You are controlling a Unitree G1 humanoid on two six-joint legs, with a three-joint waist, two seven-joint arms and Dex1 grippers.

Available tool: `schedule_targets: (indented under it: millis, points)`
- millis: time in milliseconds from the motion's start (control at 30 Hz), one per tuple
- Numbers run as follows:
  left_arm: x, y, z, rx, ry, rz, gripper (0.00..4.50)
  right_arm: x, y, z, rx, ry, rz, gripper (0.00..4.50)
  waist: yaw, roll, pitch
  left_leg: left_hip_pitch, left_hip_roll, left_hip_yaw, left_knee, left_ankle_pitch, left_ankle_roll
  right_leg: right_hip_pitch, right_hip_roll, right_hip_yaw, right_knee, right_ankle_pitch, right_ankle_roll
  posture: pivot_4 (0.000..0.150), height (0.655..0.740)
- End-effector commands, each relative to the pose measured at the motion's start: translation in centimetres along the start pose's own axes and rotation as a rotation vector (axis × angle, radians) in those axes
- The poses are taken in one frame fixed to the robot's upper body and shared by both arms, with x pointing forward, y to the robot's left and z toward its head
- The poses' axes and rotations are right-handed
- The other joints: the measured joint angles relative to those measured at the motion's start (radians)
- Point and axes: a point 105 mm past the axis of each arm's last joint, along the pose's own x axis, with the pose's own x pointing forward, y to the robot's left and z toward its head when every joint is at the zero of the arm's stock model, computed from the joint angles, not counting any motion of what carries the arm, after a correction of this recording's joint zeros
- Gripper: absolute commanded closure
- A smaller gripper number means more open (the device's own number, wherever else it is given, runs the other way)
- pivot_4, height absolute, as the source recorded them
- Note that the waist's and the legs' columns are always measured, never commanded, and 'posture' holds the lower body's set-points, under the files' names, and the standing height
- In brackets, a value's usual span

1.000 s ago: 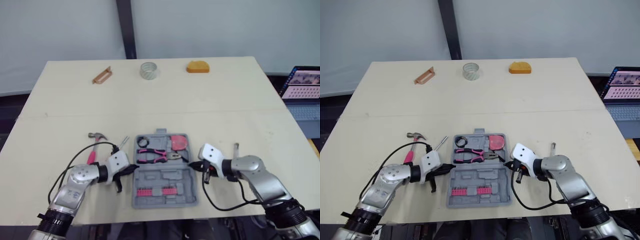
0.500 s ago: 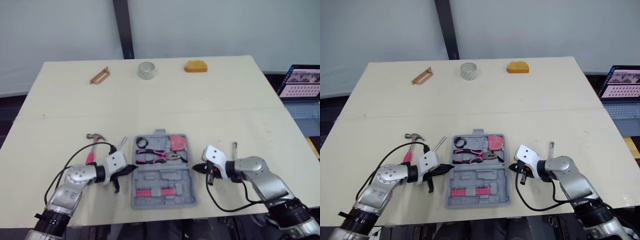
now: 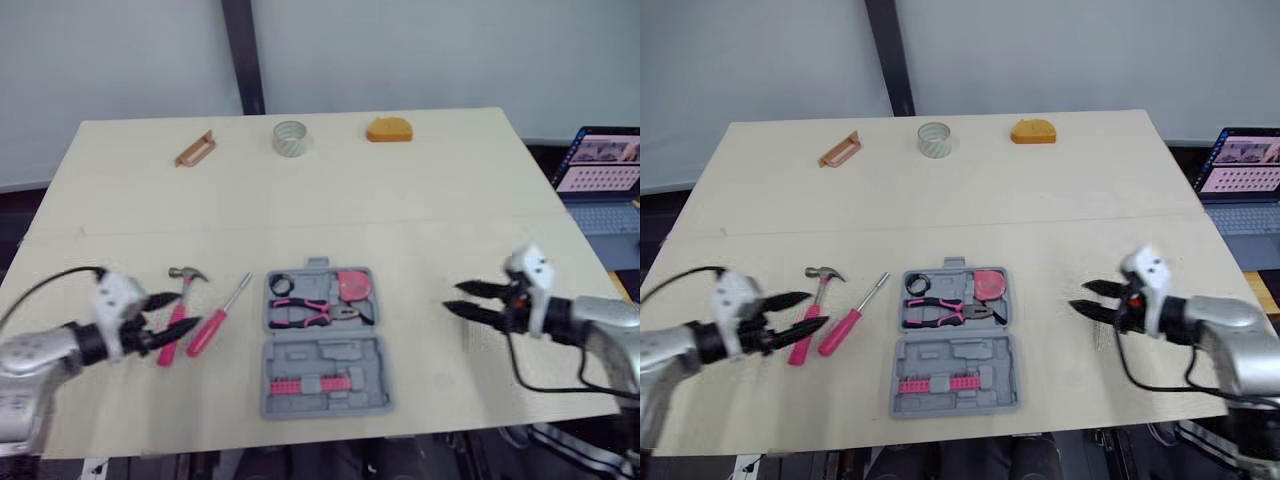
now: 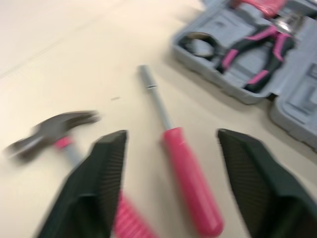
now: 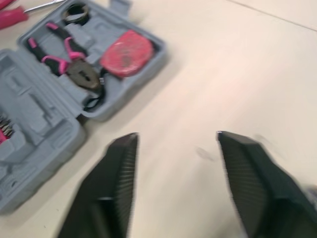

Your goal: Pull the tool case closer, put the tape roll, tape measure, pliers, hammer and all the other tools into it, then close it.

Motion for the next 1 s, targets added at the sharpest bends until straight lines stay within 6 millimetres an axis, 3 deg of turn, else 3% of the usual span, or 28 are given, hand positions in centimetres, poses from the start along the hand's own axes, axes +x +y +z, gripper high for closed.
schedule_targets:
  millis: [33, 167, 300, 400, 700, 1000]
  points:
    - [-3.6, 1.9, -0.3, -0.049, 0.003, 0.132, 0.00, -3.3, -2.7, -1.0, 0.059, -0.020, -0.110, 0.07, 0.000, 0.000, 0.000, 0.000, 0.000, 0.000, 0.000, 0.000, 0.000, 0.000, 0.000, 0.000, 0.000, 0.000, 0.000, 0.150, 0.7400]
    - [-7.6, 4.4, -2.8, -0.121, 0.020, 0.321, 0.00, -5.6, -5.2, -2.6, 0.105, -0.021, -0.243, 0.07, -0.003, 0.000, 0.002, 0.000, 0.000, 0.001, 0.000, 0.000, 0.000, 0.000, 0.000, 0.000, 0.000, 0.000, 0.000, 0.150, 0.7400]
    - [-11.0, 6.9, -5.5, -0.184, -0.002, 0.505, 0.00, -6.7, -6.8, -4.1, 0.139, -0.021, -0.340, 0.07, -0.008, 0.001, 0.002, 0.001, 0.000, 0.002, 0.000, 0.000, 0.000, 0.000, 0.000, 0.001, 0.000, 0.000, 0.000, 0.150, 0.7400]
    - [-12.3, 7.6, -7.2, -0.200, 0.007, 0.584, 0.00, -7.4, -7.7, -4.9, 0.163, -0.033, -0.394, 0.07, -0.012, 0.001, 0.002, 0.001, 0.000, 0.002, -0.001, 0.000, 0.000, -0.001, 0.000, 0.001, 0.000, 0.000, 0.000, 0.150, 0.7400]
    - [-12.2, 7.7, -9.1, -0.211, 0.006, 0.637, 0.00, -7.7, -8.1, -5.7, 0.169, -0.048, -0.445, 0.07, -0.018, 0.001, 0.002, 0.001, 0.000, 0.002, -0.001, 0.000, 0.000, -0.001, 0.000, 0.001, 0.001, 0.000, 0.000, 0.150, 0.7400]
    - [-10.7, 7.9, -8.2, -0.188, -0.039, 0.610, 0.00, -7.5, -8.9, -4.2, 0.140, -0.145, -0.501, 0.07, -0.029, 0.001, 0.003, 0.001, 0.000, 0.002, -0.001, 0.000, 0.000, -0.001, 0.000, 0.001, 0.001, 0.000, 0.000, 0.150, 0.7400]
